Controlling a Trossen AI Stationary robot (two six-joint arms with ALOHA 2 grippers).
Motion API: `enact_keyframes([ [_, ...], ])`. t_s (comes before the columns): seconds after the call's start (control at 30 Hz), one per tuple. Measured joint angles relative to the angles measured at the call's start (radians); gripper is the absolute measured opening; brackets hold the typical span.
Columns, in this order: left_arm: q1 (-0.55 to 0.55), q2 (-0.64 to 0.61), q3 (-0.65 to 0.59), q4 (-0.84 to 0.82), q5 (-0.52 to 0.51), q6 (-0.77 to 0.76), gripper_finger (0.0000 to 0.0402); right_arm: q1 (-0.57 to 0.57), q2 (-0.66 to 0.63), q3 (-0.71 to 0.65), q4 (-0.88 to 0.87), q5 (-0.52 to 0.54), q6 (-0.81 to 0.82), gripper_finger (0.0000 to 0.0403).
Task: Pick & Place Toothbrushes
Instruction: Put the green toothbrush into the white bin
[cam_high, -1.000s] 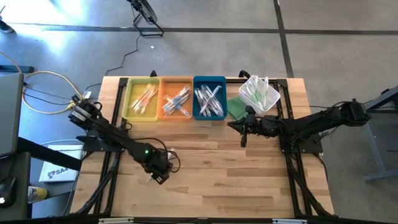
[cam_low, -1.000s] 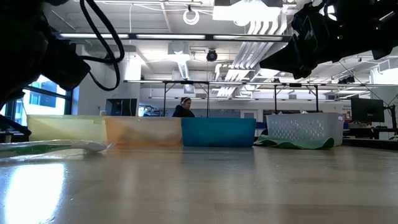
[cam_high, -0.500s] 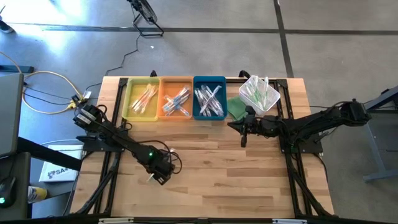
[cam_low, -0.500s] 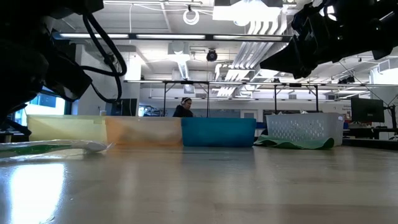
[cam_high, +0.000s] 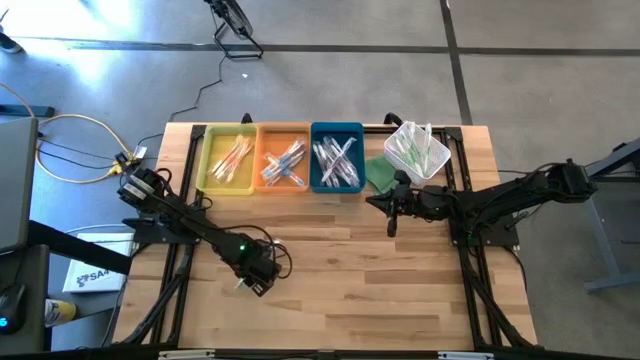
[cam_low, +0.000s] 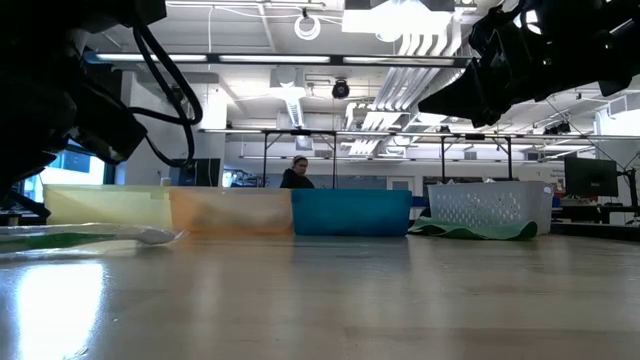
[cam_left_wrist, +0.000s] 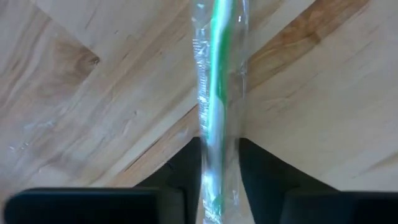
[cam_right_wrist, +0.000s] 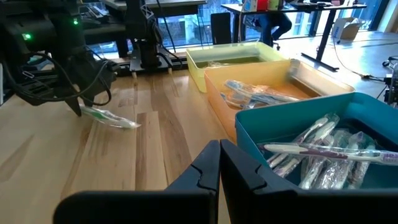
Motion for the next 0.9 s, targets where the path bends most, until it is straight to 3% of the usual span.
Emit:
enact_keyframes([
  [0.33,0.000,0.001,0.000,-0.004,0.017,0.015,0.0016,0.000,0.000,0.000,-0.001,0.000,0.000,0.0004],
  [0.57,0.000,0.000,0.000,0.007,0.024,0.045,0.0019,0.000,0.000,0.000,-0.004,0.000,0.000,0.0004],
  [0.9,0.041,-0.008,0.000,0.009,0.083,0.208,0.0013,0.000,0.000,0.000,-0.004,-0.004,0.000,0.0004],
])
